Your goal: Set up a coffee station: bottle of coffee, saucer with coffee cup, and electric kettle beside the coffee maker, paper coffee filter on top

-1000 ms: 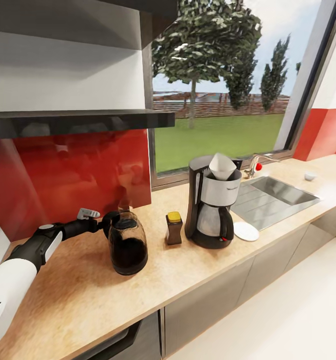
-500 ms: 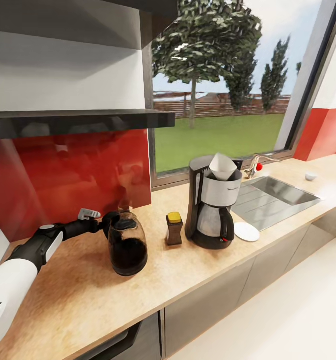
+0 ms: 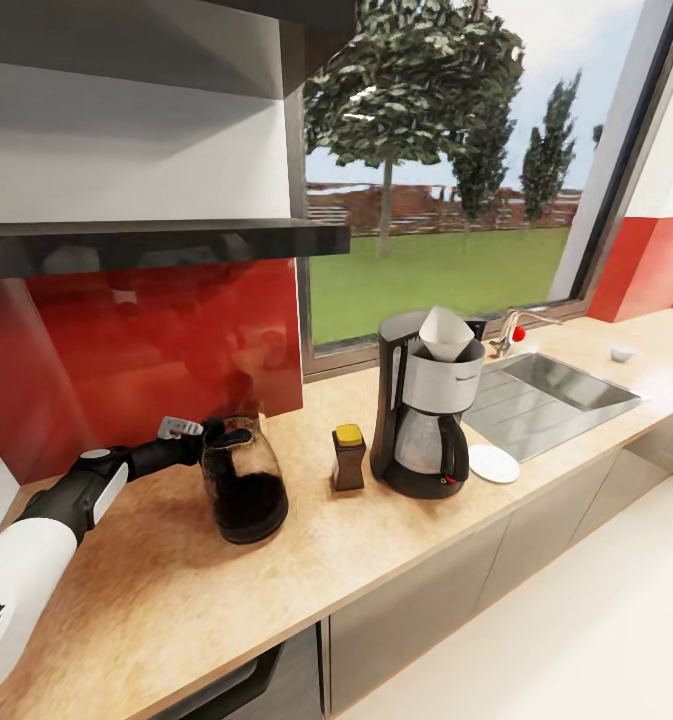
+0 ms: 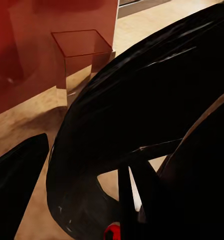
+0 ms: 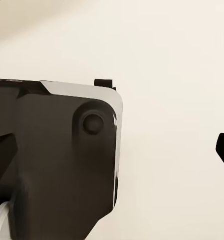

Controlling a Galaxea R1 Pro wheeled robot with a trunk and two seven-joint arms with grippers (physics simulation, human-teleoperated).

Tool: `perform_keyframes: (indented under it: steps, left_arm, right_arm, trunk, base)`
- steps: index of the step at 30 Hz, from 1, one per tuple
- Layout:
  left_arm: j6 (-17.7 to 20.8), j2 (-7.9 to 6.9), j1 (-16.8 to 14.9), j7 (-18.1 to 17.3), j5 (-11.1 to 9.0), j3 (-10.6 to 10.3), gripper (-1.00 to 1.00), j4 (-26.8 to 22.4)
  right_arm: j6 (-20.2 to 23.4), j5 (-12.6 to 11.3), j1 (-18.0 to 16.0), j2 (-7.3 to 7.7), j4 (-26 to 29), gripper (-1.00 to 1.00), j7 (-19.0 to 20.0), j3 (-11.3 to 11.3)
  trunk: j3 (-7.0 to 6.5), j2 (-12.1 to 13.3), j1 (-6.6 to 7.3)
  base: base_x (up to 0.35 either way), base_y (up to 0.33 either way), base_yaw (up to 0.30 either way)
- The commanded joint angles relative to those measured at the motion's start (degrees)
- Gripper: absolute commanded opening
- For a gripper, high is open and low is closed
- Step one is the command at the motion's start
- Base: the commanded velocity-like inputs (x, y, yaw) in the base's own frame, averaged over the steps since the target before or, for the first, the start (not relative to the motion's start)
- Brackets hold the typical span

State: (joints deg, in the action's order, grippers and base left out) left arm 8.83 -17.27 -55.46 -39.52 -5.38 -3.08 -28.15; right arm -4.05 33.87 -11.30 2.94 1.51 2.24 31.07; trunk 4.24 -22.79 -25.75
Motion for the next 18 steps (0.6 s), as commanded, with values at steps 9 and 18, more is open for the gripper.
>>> perform_keyframes:
  steps: [9,18]
  left_arm:
    - [0.49,-0.08,-0.08,-0.02,-0.59,-0.2,-1.0,-0.19]
    - [1.5,0.1,-0.08,0.5,-0.67,-0.17,-1.0,-4.41]
  right_arm:
    - [-0.16,0.32,-0.04,-0.04,-0.01,1.0,0.22,0.49]
    - [-0.15,0.32,-0.04,-0.1,-0.01,1.0,0.22,0.49]
  trunk:
    - [0.13,-0.13,-0.03]
    - [0.13,-0.13,-0.03]
  base:
    - [0.0,0.0,0.0]
    - [0.0,0.0,0.0]
